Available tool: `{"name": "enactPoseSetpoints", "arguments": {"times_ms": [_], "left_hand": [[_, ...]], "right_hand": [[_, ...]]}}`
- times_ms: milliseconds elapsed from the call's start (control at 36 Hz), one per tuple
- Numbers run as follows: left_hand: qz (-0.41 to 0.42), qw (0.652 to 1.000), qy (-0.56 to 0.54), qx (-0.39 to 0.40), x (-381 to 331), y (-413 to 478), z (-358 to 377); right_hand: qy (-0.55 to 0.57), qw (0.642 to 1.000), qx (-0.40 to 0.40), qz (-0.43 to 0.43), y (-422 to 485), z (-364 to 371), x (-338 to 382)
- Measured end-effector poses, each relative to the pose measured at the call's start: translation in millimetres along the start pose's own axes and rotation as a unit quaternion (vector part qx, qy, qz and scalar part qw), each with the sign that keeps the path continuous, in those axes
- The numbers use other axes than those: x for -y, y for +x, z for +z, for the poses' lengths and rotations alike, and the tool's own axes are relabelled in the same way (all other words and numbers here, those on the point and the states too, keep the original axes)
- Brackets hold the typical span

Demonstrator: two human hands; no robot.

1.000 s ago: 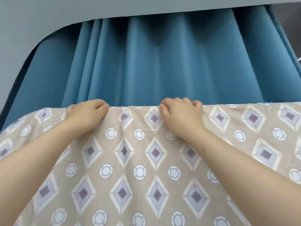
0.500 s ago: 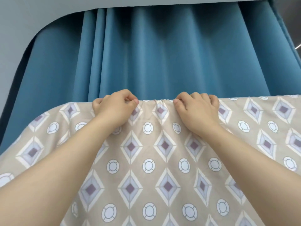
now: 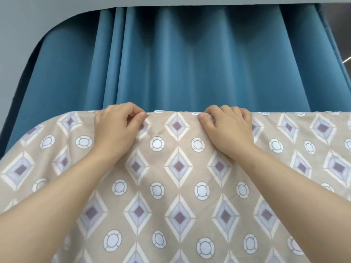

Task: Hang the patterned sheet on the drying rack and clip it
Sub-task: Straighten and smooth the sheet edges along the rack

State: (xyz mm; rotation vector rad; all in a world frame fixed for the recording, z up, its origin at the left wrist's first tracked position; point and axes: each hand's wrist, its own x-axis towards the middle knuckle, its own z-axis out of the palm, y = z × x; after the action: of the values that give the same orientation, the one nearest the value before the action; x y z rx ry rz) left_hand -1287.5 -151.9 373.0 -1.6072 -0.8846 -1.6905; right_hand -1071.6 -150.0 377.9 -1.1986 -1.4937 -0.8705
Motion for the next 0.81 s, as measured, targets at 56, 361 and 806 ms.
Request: {"name": "enactPoseSetpoints", "arguments": {"times_ms": [56, 361, 806], "left_hand": [[-0.034, 0.999, -0.010, 0.039, 2.6, 6.9, -9.4], [-0.161, 0.980, 0.063, 0.100, 29.0, 32.5, -34.0], [-0.195, 0.955, 0.179, 0.131, 68.8, 31.6, -61.6]], "right_hand": [[0.001, 1.000, 0.014, 0.008, -0.8, 0.0, 1.8], [-0.017, 0.999, -0.036, 0.006, -3.7, -0.1, 11.1], [0.030, 0.999, 0.005, -0.034, -0.2, 10.0, 66.9]]}}
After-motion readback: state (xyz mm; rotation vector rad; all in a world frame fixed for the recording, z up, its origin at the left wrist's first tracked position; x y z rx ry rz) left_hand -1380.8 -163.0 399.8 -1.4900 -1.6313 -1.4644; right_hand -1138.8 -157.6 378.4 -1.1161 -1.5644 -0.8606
